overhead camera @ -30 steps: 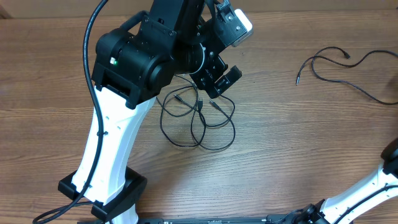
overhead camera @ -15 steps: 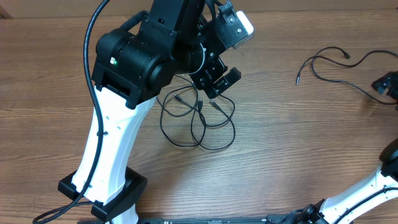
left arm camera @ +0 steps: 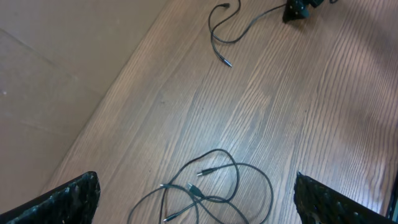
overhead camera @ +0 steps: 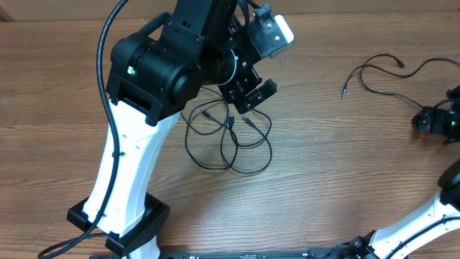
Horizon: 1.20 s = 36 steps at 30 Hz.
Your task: Untangle cables
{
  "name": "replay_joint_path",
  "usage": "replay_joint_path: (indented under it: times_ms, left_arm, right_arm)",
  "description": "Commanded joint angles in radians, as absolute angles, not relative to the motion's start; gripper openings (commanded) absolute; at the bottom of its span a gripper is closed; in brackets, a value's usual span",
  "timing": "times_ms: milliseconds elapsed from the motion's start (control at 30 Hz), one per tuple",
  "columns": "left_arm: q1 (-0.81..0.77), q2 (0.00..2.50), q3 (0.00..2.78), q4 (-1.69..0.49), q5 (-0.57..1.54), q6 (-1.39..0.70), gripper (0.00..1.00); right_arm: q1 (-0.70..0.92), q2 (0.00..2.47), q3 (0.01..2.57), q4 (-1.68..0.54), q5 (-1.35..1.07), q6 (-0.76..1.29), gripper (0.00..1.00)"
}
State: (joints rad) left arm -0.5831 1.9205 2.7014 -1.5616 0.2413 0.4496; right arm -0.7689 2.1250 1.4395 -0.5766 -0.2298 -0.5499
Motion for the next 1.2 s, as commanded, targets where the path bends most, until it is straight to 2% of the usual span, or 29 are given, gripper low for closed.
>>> replay_joint_path:
  times_ms: [0, 200, 533, 867, 1167]
  left_arm:
    - [-0.594, 1.924, 2.706, -1.563, 0.232, 0.471, 1.00]
    - [-0.594, 1.924, 2.706, -1.567, 0.217, 0.471, 1.00]
    - [-0.594, 1.924, 2.706, -1.566, 0.206, 0.471, 0.99]
    - [-0.594, 1.924, 2.706, -1.578, 0.205, 0.445, 1.00]
    - [-0.594, 1.924, 2.706, -1.562, 0.199, 0.445, 0.99]
  right_arm:
    - [-0.767, 2.123, 1.343, -0.497, -0.158, -0.558, 1.00]
    - [-0.760, 2.124, 1.215, -0.227, -0.187, -0.551, 1.00]
    - [-0.717, 2.203, 1.198, 0.053, -0.264, -0.543, 1.00]
    - [-0.637, 2.408, 1.214, 0.444, -0.263, -0.371, 1.00]
    - [-0.628, 2.456, 1.346, 0.429, -0.239, -0.288, 1.00]
